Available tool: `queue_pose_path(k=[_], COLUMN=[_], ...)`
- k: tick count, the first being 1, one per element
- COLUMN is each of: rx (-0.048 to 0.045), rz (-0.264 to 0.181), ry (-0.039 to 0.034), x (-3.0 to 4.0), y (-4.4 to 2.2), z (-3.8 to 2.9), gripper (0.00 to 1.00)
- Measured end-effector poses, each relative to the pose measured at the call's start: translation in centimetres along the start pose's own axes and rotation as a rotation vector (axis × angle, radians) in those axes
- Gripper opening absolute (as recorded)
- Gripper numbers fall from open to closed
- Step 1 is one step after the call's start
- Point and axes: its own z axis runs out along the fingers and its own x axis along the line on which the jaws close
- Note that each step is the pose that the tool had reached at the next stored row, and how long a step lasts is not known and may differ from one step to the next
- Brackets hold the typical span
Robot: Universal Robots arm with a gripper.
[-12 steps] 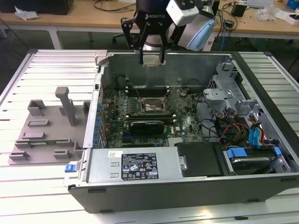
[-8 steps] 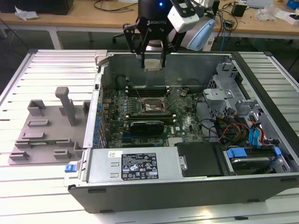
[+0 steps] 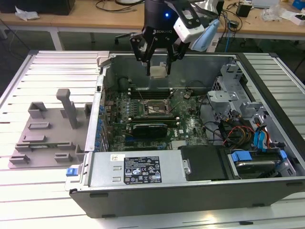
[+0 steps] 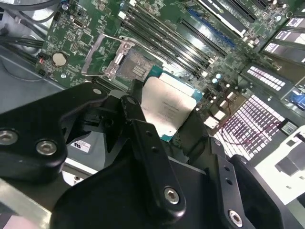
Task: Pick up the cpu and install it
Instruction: 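Pick up the cpu and move it towards the insertion slot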
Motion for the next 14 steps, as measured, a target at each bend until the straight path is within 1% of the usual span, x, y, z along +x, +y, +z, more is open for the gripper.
queue_pose_path(k=[7, 9, 14], rx=[0.0001, 0.0002, 0.0001], rz=[0.0, 0.0, 0.0], ry=[0.0, 0.0001, 0.0001], x=[-0.68, -1.0, -1.37], y=[0.0, -0.01, -0.02], z=[0.61, 0.86, 1.19], gripper=[0.55, 0.55, 0.55])
